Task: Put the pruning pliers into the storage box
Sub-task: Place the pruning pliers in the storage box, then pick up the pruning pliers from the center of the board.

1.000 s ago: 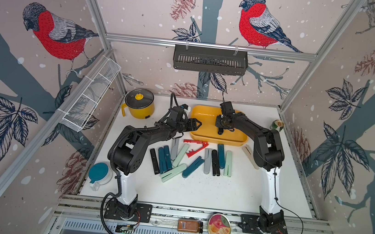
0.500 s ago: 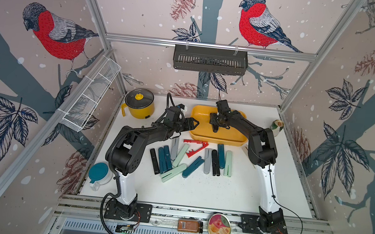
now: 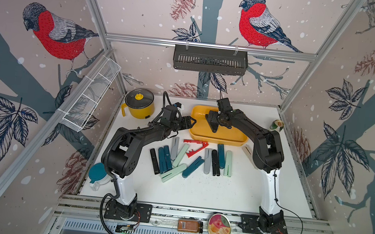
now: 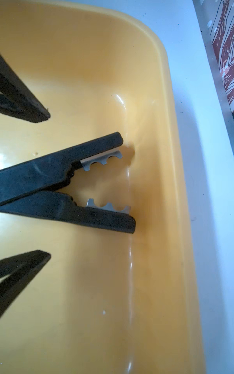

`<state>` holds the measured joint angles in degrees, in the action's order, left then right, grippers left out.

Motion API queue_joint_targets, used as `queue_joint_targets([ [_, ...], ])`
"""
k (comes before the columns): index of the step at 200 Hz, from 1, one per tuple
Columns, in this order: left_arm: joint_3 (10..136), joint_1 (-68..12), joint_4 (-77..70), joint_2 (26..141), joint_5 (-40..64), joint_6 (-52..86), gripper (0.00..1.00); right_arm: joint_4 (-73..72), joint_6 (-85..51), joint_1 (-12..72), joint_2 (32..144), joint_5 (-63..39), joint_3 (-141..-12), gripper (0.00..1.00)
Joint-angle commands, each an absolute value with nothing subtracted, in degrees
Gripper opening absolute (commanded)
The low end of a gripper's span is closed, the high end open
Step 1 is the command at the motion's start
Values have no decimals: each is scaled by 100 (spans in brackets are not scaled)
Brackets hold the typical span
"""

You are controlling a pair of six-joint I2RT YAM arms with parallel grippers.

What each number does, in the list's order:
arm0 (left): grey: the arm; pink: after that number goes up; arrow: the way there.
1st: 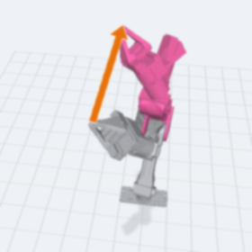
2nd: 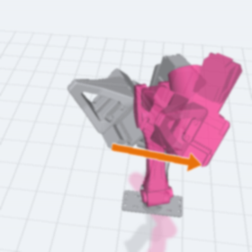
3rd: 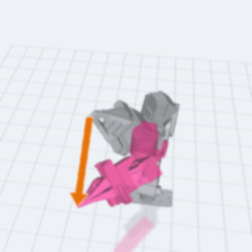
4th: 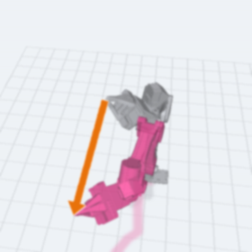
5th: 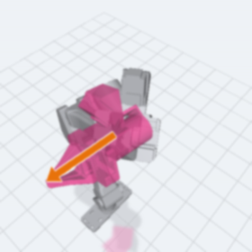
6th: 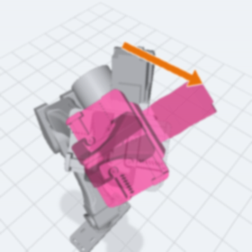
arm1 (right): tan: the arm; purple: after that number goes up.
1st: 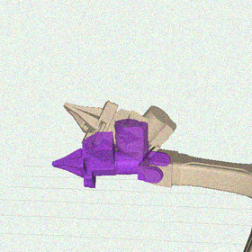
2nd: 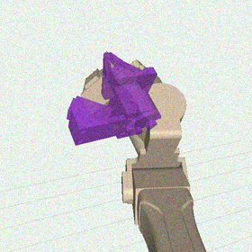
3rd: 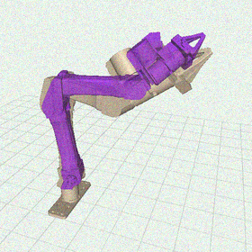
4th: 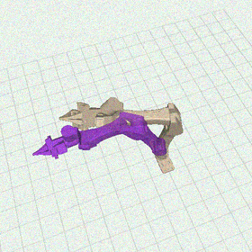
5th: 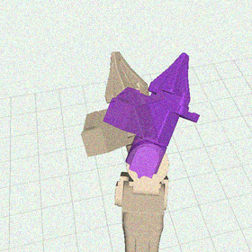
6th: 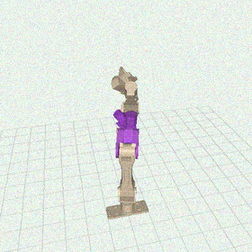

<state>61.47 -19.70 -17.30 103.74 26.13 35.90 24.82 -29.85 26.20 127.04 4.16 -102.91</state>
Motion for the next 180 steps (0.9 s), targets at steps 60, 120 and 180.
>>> queue_joint_targets([
  [60,5971,-1967,-1440,9998,2303,3186,70,1975,-2701,2539,11996,557,-9238,99],
  [120,6177,-2309,-976,9794,1508,2761,73,1641,-2360,2299,10674,999,-7928,100],
  [180,6266,-2399,-879,9724,1266,2619,75,1914,-1749,1714,9028,1093,-6275,100],
])
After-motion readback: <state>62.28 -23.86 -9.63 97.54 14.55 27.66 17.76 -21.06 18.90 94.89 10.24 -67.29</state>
